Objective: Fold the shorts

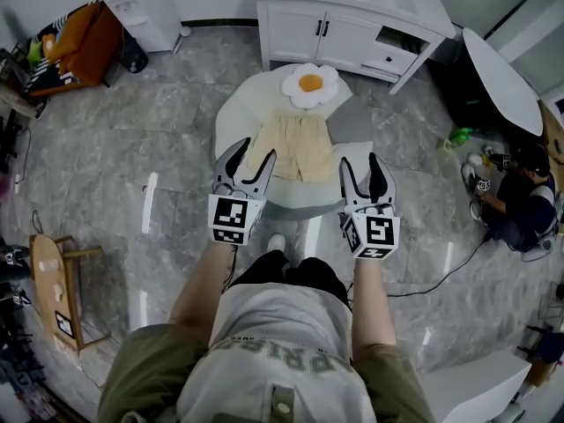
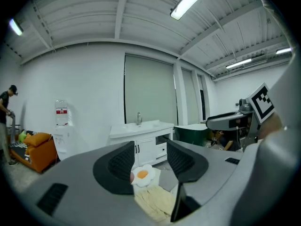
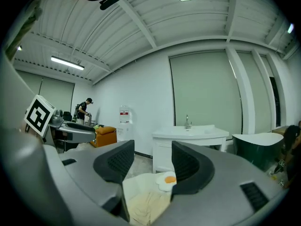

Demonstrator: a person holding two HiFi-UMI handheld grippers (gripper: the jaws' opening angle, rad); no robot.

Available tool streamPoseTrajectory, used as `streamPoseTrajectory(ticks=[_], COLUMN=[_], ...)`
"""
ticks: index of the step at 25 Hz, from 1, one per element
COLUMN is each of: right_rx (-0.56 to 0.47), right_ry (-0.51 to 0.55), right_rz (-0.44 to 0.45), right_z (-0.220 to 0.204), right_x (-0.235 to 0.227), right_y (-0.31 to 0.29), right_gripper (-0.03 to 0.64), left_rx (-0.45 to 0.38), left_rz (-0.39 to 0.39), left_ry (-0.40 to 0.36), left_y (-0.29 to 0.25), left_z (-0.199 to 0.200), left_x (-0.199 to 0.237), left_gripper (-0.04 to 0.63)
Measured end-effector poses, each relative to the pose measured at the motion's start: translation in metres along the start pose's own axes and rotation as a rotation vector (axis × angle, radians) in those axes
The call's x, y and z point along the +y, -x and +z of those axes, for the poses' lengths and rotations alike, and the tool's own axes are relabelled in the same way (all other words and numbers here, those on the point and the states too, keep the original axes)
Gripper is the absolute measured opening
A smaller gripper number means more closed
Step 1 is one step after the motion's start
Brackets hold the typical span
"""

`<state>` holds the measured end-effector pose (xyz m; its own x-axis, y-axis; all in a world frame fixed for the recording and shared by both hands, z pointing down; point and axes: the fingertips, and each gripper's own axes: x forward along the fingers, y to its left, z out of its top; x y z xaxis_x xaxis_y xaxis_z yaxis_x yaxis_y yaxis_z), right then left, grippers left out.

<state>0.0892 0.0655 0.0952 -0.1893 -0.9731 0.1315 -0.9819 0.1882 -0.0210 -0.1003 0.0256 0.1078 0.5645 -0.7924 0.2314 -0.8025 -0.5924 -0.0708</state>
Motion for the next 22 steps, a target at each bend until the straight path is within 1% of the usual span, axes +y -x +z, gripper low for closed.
streamPoseTrajectory(ticks=[6, 11, 15, 20, 22], right_rx=[0.075, 0.13, 0.165, 0.198, 0.212], right_ry=[0.025, 0.049, 0.073, 0.144, 0.161], right_rz=[0.055, 0.134, 0.243, 0.391, 0.439], right_z=[-0.024, -0.048, -0.072, -0.093, -0.1], right_x=[-0.034, -0.07, -0.085, -0.107, -0.112], right_y=[-0.047, -0.084, -0.115, -0.161, -0.181], right_gripper=[0.25, 0.25, 0.25, 0.25, 0.25], left_rx=[0.08, 0.151, 0.215, 0.242, 0.26], left_rz=[0.027, 0.09, 0.162, 0.263, 0.291], left_ry=[0.022, 0.047, 0.058, 0.116, 0.137], left_y=[-0.036, -0.068, -0.086, -0.108, -0.113], left_z=[-0.029, -0.059, -0.085, -0.107, -0.115], left_x=[0.01, 0.007, 0.004, 0.003, 0.007], left_gripper=[0.219, 0.225, 0.229, 0.23, 0.23])
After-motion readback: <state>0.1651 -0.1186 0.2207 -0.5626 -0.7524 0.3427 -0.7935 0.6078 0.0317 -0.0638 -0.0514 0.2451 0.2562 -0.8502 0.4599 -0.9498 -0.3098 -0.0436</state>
